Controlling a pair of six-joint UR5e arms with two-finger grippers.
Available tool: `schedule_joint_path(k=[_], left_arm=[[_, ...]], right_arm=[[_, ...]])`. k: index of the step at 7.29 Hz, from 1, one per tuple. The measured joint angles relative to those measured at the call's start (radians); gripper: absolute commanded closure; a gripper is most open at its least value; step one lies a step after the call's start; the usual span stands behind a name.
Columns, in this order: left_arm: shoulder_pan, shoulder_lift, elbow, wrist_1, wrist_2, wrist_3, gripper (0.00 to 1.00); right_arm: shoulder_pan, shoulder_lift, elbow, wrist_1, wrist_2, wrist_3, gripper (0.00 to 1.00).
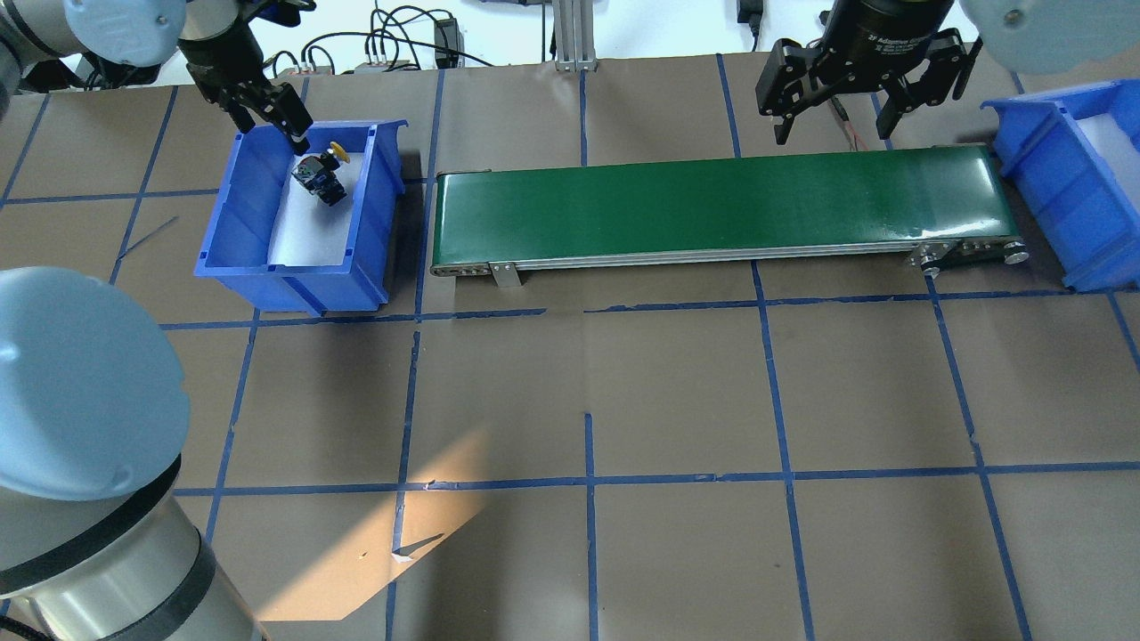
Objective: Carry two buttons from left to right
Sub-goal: 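Lower the left gripper into the blue bin over the yellow-capped button, then grasp the yellow-capped button with the left gripper and lift it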
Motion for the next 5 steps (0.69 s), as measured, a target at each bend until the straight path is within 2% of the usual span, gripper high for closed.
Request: schedule_joint_path(k=[3,4,5], left_arm=[[-0.017,-0.097,-0.001,0.118,-0.031,0.01,0.01],[-0.024,-0.118,-0.003,0.148,-0.032,0.011,0.04],[-0.025,-0.13,-0.007,0.17,-0.03,0.015,0.14]], right_arm=[[0.0,0.003,0.001,-0.002,0.0,0.0,0.0],[0.0,0.004,0.001,-0.003,0.0,0.0,0.0],[0.0,0.005,0.002,-0.004,0.0,0.0,0.0]])
